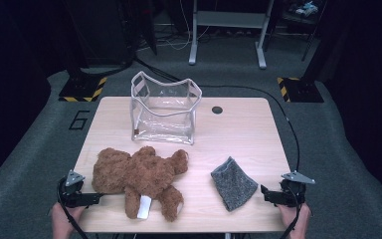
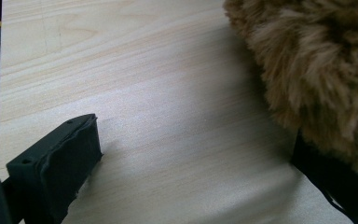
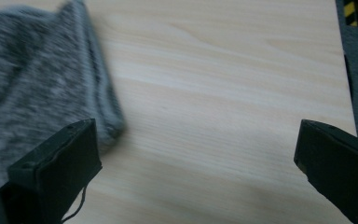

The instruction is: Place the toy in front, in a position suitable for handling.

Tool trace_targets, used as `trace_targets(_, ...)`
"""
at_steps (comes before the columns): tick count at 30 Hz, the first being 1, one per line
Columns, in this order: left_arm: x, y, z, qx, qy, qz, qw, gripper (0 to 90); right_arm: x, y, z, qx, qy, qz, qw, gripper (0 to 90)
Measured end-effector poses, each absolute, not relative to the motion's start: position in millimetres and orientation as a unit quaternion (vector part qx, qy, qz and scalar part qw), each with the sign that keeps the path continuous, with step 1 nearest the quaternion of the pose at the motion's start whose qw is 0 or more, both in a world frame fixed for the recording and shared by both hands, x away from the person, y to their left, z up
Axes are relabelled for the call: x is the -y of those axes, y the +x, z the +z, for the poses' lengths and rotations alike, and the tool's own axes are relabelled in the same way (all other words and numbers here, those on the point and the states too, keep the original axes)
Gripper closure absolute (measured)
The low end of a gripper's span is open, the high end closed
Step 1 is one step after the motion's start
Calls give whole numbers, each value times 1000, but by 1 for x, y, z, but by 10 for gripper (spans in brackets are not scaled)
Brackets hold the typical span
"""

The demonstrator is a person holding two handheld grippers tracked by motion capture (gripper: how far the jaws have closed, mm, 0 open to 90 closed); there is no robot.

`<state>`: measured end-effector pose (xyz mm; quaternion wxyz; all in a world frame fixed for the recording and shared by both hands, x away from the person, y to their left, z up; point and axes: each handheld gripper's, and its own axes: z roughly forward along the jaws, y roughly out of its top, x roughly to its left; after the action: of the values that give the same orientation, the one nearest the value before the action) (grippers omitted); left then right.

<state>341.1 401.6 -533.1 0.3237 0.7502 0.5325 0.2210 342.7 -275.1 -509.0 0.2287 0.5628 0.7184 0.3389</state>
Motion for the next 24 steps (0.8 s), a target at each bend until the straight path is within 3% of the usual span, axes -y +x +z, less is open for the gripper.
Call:
trace_targets(3, -402, 341, -533, -533, 750, 221, 324, 5, 261, 340, -489, -729, 542, 354, 222, 0)
trace_targets(11, -401, 341, -534, -535, 746, 224, 327, 5, 229, 342, -475, -756, 502, 362, 212, 0)
trace_targets(24, -401, 341, -534, -535, 746, 228, 326, 8, 165, 358, -495, -810, 455, 328, 171, 0)
